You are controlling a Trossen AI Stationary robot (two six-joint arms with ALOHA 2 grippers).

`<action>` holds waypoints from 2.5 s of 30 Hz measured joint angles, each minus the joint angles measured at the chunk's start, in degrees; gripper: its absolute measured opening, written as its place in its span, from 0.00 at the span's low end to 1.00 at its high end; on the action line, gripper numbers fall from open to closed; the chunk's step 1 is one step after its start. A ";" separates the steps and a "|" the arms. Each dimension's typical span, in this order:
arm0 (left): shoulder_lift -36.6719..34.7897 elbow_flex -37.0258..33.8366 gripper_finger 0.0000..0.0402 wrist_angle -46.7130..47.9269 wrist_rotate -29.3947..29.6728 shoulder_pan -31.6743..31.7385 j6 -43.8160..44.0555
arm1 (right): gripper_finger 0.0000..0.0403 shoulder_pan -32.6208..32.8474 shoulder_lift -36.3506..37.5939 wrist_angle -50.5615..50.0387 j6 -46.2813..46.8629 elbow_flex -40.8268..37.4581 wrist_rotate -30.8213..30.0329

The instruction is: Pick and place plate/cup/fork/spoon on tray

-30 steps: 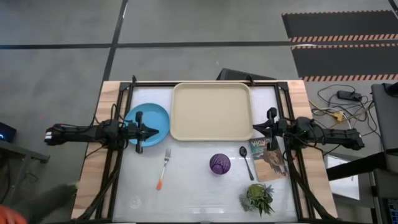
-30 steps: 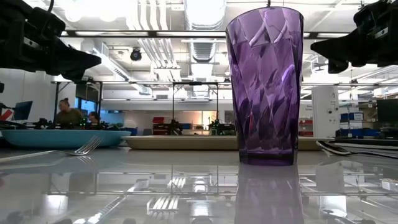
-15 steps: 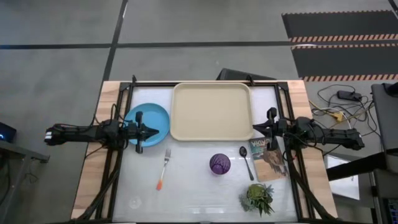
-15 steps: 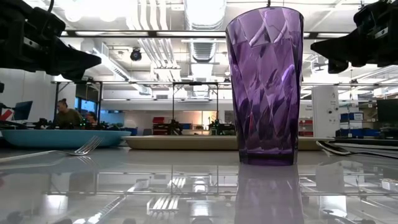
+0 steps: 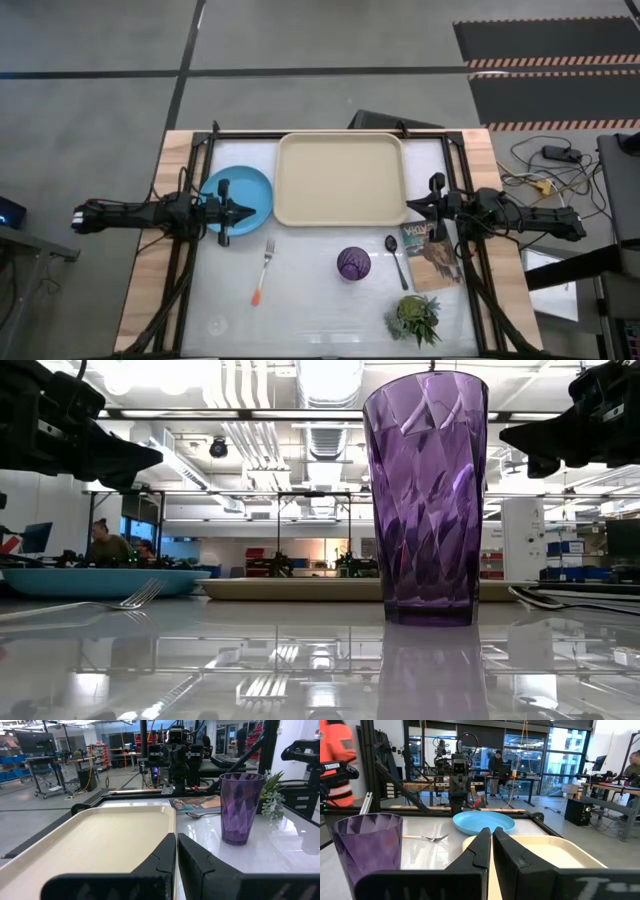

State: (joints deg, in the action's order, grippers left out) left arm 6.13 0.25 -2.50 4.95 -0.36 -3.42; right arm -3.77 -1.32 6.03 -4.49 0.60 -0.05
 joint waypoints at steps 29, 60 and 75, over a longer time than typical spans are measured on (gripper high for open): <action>0.00 -0.02 0.00 -34.13 1.38 -0.02 16.55 | 0.02 0.00 0.02 1.57 12.51 -0.01 0.01; 48.87 40.16 0.00 33.10 8.37 -0.05 59.49 | 0.02 0.00 0.11 3.69 11.89 0.00 0.00; 73.63 54.49 0.00 64.37 -3.41 -0.02 61.12 | 0.02 0.00 0.02 3.41 11.93 -0.02 0.00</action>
State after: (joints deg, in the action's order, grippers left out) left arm 79.76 54.74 61.87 1.54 -0.38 57.70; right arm -3.77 -1.30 9.43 7.44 0.58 -0.05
